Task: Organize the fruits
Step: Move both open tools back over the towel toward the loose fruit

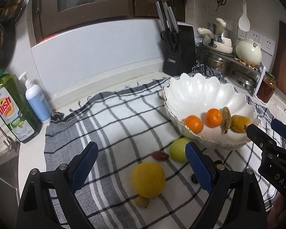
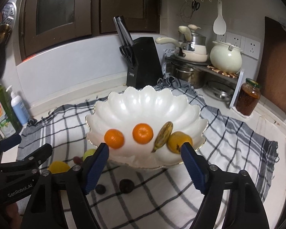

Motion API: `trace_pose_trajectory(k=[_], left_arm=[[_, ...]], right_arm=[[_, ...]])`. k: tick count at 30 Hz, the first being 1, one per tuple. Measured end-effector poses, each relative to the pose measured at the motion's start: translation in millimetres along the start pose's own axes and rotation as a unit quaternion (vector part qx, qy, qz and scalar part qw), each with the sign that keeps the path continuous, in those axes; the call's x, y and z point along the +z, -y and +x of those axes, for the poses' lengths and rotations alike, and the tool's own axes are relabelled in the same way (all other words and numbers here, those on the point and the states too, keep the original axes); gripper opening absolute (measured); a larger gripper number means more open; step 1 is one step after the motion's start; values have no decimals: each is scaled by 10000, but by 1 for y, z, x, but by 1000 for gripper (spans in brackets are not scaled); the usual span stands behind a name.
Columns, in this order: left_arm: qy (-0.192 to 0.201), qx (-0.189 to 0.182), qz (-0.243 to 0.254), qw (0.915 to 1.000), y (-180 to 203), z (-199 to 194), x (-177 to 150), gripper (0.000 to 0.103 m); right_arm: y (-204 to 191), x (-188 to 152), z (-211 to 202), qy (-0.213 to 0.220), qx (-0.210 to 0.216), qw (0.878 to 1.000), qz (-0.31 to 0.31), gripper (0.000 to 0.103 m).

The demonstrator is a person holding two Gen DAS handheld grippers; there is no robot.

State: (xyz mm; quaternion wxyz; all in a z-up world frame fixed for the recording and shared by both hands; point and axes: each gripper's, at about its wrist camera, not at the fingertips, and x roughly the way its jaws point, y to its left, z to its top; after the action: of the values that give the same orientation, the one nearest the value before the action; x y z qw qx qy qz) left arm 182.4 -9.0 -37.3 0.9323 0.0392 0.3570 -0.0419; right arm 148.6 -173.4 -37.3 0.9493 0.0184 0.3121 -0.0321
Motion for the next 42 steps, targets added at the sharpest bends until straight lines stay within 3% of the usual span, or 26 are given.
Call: trace_pose_trajectory(k=[9, 22, 31, 42], left_arm=[[-51, 76, 15, 10000, -1, 9, -18, 94], [-447, 7, -85, 9990, -2, 42, -45, 93], [-508, -67, -76, 9987, 1, 53, -49, 92], [-662, -147, -58, 9977, 5, 66, -53, 82]], right_arm=[[-4, -25, 13, -257, 130, 9996, 11, 67], [-13, -57, 42, -688, 263, 9972, -86, 57], [-14, -62, 55, -814, 307, 9962, -77, 54], [-21, -63, 66, -901, 421, 9949, -179, 46]])
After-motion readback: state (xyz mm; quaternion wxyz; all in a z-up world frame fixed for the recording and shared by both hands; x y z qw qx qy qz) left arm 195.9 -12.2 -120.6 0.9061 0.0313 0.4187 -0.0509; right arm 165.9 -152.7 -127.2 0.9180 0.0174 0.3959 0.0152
